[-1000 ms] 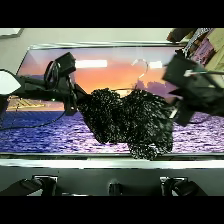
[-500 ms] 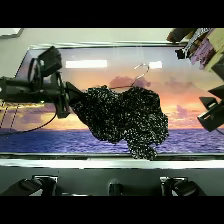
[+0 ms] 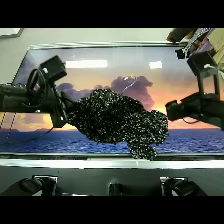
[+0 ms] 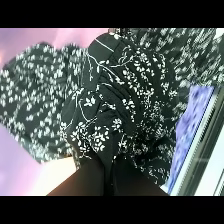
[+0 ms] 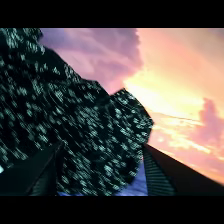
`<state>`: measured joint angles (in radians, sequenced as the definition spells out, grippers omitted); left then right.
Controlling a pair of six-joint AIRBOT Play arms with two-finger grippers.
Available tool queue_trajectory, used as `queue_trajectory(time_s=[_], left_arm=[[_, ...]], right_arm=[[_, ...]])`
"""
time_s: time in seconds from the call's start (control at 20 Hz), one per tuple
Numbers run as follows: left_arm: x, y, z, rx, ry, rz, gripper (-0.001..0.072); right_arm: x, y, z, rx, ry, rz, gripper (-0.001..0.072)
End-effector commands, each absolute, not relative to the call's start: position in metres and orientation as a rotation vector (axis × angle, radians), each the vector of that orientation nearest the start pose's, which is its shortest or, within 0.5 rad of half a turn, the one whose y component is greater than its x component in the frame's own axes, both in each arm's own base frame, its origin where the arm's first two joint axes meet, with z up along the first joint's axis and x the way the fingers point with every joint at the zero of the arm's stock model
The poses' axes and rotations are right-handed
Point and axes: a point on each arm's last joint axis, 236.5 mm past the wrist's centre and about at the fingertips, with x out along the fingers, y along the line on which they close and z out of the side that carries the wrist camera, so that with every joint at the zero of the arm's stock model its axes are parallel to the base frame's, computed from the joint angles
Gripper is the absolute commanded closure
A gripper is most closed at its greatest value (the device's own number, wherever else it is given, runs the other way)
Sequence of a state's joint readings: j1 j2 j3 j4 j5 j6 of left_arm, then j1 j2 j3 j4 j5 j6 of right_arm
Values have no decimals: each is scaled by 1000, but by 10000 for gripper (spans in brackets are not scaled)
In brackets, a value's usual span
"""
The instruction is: Fold the clothes and pants, and hang the long-sleeved shirts on hangers.
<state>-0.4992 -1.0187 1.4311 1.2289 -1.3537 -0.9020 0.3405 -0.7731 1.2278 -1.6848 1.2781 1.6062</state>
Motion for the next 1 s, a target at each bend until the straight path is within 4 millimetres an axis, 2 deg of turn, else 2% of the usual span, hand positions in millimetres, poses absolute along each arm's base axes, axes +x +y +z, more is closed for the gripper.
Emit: queue_trajectory(time_s=[0.0,0.1,0.2,0.3,0.4,0.5,0.55,0.75,0.95], left_arm=[[266,-241,199,636,723,-1019,691],[260,-245,201,643,710,-1035,692],[257,-245,205,644,697,-1039,691],[258,-246,214,636,660,-1030,691],[262,-251,232,608,575,-1018,691],[264,-253,247,596,509,-1005,691],[263,-252,249,596,506,-1004,691],[257,-259,251,567,504,-1037,691],[255,-260,252,558,503,-1045,691]], right_arm=[[327,89,209,71,753,129,117],[329,75,213,166,754,65,110],[330,48,219,311,761,0,110],[329,34,219,308,780,70,110],[307,41,195,121,910,276,120],[280,47,167,-172,1030,516,187],[279,54,163,-252,1013,612,187],[318,79,183,-306,782,724,158],[330,96,182,-420,668,871,158]])
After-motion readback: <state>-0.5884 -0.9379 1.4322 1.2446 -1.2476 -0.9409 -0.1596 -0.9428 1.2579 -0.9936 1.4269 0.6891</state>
